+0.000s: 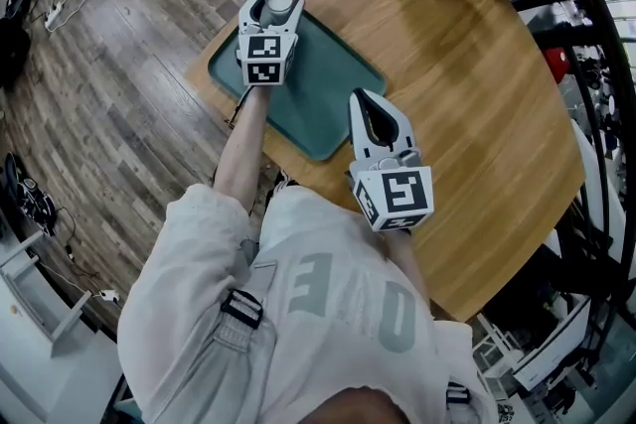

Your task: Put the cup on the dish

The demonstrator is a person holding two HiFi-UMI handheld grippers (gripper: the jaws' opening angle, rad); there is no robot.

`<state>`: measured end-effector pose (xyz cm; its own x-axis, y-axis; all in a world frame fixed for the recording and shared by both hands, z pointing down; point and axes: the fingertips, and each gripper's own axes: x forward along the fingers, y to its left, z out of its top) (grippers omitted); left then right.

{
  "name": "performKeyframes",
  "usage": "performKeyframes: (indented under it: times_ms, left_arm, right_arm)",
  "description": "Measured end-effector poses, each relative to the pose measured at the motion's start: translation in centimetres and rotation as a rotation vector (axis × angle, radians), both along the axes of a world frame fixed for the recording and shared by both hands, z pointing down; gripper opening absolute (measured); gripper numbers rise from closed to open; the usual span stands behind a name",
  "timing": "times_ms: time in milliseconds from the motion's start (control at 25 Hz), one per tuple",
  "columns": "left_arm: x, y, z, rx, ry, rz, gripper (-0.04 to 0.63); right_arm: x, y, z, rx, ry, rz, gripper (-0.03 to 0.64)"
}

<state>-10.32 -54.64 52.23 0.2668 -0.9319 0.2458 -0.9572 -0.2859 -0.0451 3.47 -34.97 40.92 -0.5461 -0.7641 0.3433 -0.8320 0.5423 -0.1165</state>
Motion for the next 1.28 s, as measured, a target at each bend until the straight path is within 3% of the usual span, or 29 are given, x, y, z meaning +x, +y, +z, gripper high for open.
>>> performKeyframes:
  times_ms: [360,480,720,1040,1280]
  left_arm:
    - [-0.2,1.0,-1.6,0.035,0.019,-0.003,0.276]
    - [-0.1,2.0,-3.2,0.072,0.047,0.011,0.276]
    - [1.0,4.4,-8.2,0.167,0.010,0.053,0.276]
    - [8.7,9.7,-16.6,0.291,0.079,0.190,0.241]
    - [15.1,12.2,-21.2,0.358,0.102,0.343,0.090]
  right_arm:
    - [0.8,0.0,-0.2,0.004,0.002,0.014,0.020]
    - [0.9,0.0,-0.8,0.027,0.003,0.020,0.020]
    - [1.8,-0.3,-2.0,0.079,0.003,0.045,0.020]
    - [4.7,0.4,-4.8,0.187,0.031,0.111,0.020]
    - [9.7,1.4,-7.1,0.282,0.059,0.219,0.020]
